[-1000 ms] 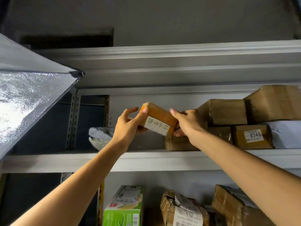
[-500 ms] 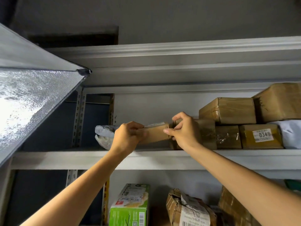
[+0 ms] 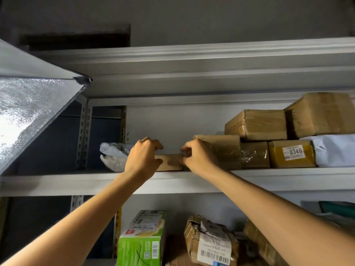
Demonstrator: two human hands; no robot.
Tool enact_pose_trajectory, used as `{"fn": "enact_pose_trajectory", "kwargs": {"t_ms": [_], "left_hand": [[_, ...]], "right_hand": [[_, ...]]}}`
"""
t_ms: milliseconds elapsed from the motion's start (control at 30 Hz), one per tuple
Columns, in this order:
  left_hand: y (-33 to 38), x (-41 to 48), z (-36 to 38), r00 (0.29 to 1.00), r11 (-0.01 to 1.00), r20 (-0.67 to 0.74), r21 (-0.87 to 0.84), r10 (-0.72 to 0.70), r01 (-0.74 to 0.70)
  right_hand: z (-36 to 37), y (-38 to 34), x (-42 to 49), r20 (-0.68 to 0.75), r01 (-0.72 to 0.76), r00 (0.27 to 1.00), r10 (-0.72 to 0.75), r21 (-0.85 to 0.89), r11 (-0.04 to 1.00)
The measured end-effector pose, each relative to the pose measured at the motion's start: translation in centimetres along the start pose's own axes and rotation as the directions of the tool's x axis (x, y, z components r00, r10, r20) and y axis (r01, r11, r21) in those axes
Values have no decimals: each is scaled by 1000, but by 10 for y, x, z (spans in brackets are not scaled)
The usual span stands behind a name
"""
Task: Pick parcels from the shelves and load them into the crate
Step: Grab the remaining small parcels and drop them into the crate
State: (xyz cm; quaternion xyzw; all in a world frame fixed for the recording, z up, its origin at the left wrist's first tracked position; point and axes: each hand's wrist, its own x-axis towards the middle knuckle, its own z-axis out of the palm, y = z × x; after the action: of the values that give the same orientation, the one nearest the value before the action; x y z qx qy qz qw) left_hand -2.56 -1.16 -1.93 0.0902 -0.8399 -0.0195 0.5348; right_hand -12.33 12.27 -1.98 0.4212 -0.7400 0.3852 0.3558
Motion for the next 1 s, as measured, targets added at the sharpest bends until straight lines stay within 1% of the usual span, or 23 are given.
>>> {"fn": "enact_pose_trajectory", "kwargs": {"t_ms": [67,100,167,200,267,333,400,467,533,600,667,733,833,933,967,1000], "left_hand": [[21,6,2,1000,993,6,-120,-3,4],[32,10,4,1000,985,21,-173,-9,13],[53,20,10,998,966,60,-255,-28,42],[62,24,14,996,958,79,-280,-40,60],[77,34,24,989,946,134,-305,-69,108],[87,42,36,975,929,202,-333,-97,162],[94,49,46,961,918,248,-338,-124,206],[98,55,54,950,893,267,-372,-160,255],[99,59,61,934,843,287,-430,-212,323],[99,60,66,924,827,295,-433,-245,358],[101,59,67,919,832,282,-409,-276,375],[106,54,64,917,824,252,-410,-309,391],[115,45,50,912,791,161,-455,-378,408],[126,35,26,900,786,42,-469,-435,402],[128,33,18,894,784,14,-474,-448,401],[130,32,10,887,776,5,-481,-463,408]], "right_hand": [[-15,8,-1,-95,20,995,-24,-44,999],[-26,14,-1,-153,4,988,-15,-70,998],[-49,29,-1,-258,-82,965,47,-126,989],[-60,38,-1,-287,-136,953,91,-142,980],[-78,54,-3,-279,-239,941,194,-138,961],[-89,66,-6,-215,-318,932,293,-94,943],[-93,73,-7,-144,-363,921,363,27,931],[-90,78,-5,-57,-382,913,403,228,896],[-82,82,-2,9,-397,900,435,424,814],[-74,82,1,1,-396,885,465,523,754],[-71,79,2,-15,-403,871,491,549,732],[-73,78,2,-18,-435,853,522,528,729],[-83,70,-3,-102,-445,831,547,467,764],[-98,53,-12,-242,-453,783,572,408,793],[-104,47,-14,-265,-457,764,589,422,783],[-110,41,-14,-235,-470,757,609,451,759]]}}
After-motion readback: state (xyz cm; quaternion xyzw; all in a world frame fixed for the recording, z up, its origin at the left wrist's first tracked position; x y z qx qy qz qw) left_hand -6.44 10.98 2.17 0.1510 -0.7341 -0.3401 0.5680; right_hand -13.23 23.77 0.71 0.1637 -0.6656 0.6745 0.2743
